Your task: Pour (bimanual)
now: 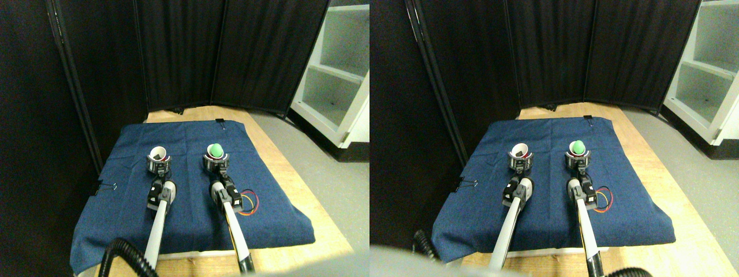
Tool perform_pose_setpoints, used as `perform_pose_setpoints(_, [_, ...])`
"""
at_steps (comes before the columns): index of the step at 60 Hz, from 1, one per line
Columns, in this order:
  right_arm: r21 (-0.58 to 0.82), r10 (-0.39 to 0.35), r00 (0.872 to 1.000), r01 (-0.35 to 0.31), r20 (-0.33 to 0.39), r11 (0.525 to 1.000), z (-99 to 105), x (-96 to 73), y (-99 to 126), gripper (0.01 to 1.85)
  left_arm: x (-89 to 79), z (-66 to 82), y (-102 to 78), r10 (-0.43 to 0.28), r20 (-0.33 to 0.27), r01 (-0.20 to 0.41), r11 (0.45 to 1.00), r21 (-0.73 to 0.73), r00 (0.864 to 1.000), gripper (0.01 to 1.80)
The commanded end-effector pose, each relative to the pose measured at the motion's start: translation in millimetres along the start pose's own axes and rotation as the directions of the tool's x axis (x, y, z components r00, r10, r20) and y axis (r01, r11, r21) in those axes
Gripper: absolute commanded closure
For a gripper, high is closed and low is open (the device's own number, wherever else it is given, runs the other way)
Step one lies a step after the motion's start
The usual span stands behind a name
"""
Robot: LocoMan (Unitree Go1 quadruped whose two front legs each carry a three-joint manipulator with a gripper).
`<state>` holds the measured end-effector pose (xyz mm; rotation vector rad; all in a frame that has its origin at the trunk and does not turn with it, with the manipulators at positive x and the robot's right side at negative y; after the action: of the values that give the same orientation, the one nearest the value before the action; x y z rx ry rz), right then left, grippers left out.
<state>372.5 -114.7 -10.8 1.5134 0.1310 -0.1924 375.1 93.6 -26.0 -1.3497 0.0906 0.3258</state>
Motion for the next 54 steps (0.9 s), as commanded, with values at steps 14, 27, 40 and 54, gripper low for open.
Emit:
perform_pose_setpoints(14, [0.002,0.035,0.999,-0.035,0.027,0.999,2.4,13.5,0.1,1.09,4.9,-0.3,-3.6,-0.037,0.023,0.037,0.999,-0.007,0.999,1.00])
perform_pose_setpoints(27, [-0.014,0.017,0.999,-0.016,0.040,1.000,4.1,18.0,-1.4,1.29,6.4,-0.4,-2.2,-0.044,0.065,0.045,0.999,-0.018,0.997,1.17])
perform_pose_setpoints(40, [-0.012,0.046,0.995,-0.045,0.090,0.999,0.5,14.0,-0.3,1.52,7.5,-2.5,-2.6,-0.066,0.139,0.067,0.998,-0.002,0.988,1.48])
perform_pose_setpoints(54, [-0.014,0.058,0.994,-0.057,0.093,0.998,-0.7,11.7,1.7,1.53,8.6,-1.9,-3.9,-0.068,0.149,0.071,0.997,-0.016,0.986,1.48])
